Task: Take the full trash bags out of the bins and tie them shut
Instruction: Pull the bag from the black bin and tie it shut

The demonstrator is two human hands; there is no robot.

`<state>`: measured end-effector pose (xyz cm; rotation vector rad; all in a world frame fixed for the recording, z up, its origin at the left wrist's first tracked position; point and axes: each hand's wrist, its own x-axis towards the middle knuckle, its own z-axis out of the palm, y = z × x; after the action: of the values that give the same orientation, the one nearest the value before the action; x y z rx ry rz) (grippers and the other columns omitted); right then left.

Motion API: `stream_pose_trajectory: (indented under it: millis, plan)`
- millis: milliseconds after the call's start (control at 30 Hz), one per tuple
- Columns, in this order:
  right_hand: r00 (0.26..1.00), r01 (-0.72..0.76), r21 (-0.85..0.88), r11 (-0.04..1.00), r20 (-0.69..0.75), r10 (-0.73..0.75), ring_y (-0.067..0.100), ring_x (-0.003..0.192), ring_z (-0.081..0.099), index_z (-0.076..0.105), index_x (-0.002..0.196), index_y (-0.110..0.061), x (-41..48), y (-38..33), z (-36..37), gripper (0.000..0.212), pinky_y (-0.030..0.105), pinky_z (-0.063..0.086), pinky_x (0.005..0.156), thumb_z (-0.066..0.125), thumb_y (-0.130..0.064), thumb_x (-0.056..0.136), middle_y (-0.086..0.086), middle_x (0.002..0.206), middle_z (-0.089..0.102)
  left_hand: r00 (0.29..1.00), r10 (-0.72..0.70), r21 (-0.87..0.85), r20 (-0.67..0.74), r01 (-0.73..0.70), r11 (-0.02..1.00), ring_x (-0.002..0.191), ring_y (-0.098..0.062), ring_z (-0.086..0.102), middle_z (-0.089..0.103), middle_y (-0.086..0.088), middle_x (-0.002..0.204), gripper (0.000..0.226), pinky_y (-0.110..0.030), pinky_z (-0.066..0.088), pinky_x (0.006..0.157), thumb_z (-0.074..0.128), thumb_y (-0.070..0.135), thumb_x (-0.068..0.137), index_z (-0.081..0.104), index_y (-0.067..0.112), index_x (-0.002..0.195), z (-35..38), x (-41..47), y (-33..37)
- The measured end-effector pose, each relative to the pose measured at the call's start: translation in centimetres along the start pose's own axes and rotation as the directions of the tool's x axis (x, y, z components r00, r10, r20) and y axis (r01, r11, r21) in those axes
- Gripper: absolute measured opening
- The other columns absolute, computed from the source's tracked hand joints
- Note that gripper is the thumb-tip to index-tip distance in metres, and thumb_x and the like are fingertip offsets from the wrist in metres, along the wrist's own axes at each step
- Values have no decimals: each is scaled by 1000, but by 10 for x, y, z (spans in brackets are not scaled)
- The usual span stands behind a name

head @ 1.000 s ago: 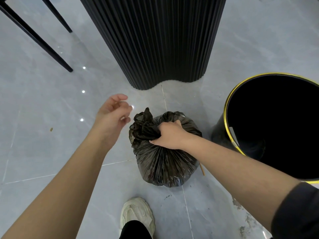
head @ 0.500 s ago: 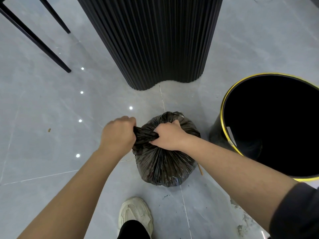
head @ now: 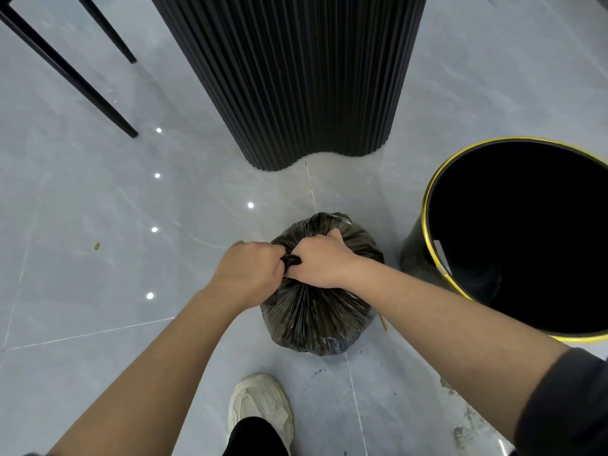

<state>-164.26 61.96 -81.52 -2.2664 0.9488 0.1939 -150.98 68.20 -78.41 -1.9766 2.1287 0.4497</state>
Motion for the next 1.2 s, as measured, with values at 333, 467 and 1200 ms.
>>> stream_pose_trajectory:
  millis: [333,467,1200]
  plan:
    - [999,27,-34,999,45,-25,18,65,49,47,55,-24,-2,-3,-1,37,39,26,84,50,-39,88,-8,57,47,981,-29,84,194,13,996,73,-24,49,60,-2,83,12,-30,27,61,43,26,90,52,18,93,-14,-5,-3]
    - [1000,22,-64,998,23,-20,19,67,51,48,57,-24,-3,-3,0,31,39,28,85,52,-35,86,-8,57,47,987,-27,-10,157,29,1000,82,-22,47,46,2,84,15,-31,33,74,41,13,90,55,18,86,-12,-3,-5]
    - [910,62,-149,987,-398,-117,20,88,49,63,95,-17,-57,-26,-30,28,33,37,58,67,-38,77,2,103,46,931,-16,-423,365,181,888,60,-11,47,54,1,67,14,-26,38,60,60,26,89,68,15,88,-95,-22,9]
